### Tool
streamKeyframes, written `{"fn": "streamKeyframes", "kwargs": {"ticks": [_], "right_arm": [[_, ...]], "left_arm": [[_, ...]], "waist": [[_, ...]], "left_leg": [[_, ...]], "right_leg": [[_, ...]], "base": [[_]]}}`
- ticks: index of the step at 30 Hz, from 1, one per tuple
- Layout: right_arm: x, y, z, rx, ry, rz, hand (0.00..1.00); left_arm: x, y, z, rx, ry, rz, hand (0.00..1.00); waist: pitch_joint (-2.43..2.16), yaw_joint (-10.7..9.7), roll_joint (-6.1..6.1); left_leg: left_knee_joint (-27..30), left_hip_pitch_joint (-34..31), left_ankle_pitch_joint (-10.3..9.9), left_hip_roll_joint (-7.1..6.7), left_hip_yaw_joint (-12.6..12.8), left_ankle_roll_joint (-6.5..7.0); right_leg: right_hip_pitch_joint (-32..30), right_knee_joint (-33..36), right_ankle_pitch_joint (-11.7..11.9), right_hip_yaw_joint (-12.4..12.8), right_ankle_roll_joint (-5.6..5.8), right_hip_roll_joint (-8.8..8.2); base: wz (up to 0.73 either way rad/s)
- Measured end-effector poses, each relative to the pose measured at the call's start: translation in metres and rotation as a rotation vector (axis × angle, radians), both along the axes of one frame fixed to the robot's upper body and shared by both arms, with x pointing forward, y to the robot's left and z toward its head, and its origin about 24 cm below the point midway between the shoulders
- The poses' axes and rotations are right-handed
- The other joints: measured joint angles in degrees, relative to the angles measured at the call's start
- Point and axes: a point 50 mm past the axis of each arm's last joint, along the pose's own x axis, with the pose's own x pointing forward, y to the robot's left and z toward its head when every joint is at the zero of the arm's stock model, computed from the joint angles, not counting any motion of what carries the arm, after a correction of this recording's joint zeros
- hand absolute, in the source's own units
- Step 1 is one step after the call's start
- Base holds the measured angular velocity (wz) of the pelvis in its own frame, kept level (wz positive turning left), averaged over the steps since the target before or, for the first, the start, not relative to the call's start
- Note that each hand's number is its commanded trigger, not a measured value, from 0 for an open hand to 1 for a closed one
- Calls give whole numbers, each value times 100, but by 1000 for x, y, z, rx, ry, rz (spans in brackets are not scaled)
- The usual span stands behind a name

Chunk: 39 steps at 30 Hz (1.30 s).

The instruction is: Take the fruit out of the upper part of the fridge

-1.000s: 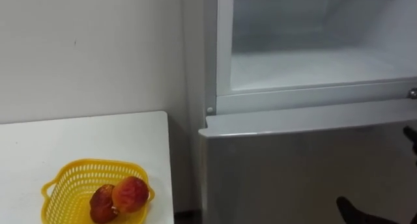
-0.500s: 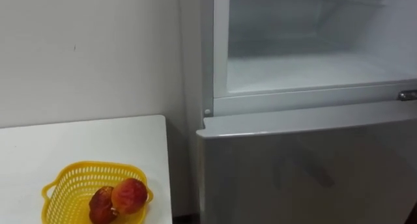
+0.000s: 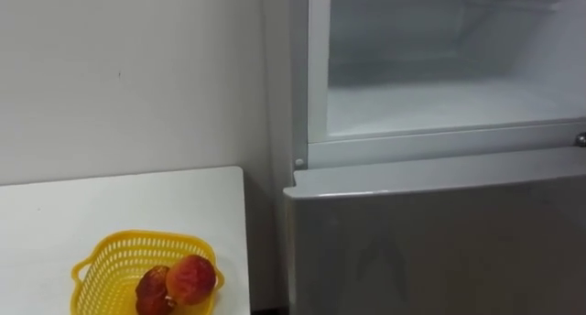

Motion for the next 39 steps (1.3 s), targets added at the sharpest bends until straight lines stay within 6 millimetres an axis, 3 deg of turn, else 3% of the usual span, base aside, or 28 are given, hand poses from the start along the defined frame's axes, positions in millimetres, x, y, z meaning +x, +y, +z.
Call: {"fn": "streamKeyframes", "kwargs": {"ticks": [8,14,17,23,24,28,30,35,39], "right_arm": [[-11,5,-9,150,82,-155,0],[-20,6,-11,257,63,-428,0],[-32,6,-12,311,46,-678,0],[-55,-1,-10,397,-136,-1353,0],[-56,-5,-9,406,-188,-1484,0],[-50,-22,-4,422,-357,-1804,0],[-44,-30,-1,424,-408,-1885,0],[-17,-60,13,402,-500,-1937,0],[17,-109,48,375,-700,-1929,0]], "left_arm": [[-10,5,0,14,30,60,0],[-27,6,0,6,53,164,0],[-38,4,0,1,72,214,0],[-47,14,3,31,45,357,0],[-51,16,4,49,47,379,0],[-56,23,7,83,23,474,0],[-54,24,7,90,12,496,0],[-47,27,9,99,-17,488,0],[-43,38,16,135,-66,476,0]], "waist": [[20,156,-48],[22,207,-84],[28,115,-91],[19,-61,-71],[15,-164,-67],[-1,-336,-64],[-13,-434,-90],[-37,-518,-170],[-19,-622,-249]], "left_leg": [[47,7,-3,-10,-154,-5],[69,47,-10,-20,-267,-16],[100,35,-11,-38,-366,-17],[99,66,-14,-76,-464,-14],[97,67,-14,-84,-485,-13],[90,112,-13,-88,-411,-13],[90,89,-13,-92,-402,-12],[93,5,-9,-92,-290,-7],[93,-8,-9,-94,-236,-7]], "right_leg": [[117,-75,-3,-98,-4,-1],[228,-91,-22,-182,-13,1],[280,-96,-42,-303,-12,-23],[329,-65,-129,-352,-2,-55],[344,-41,-130,-366,0,-59],[323,20,-161,-288,7,-70],[283,28,-163,-278,10,-76],[101,155,-171,-202,12,-86],[45,195,-181,-153,20,-90]], "base": [[10],[10],[18],[8],[6],[-6],[-7],[-9],[-6]]}}
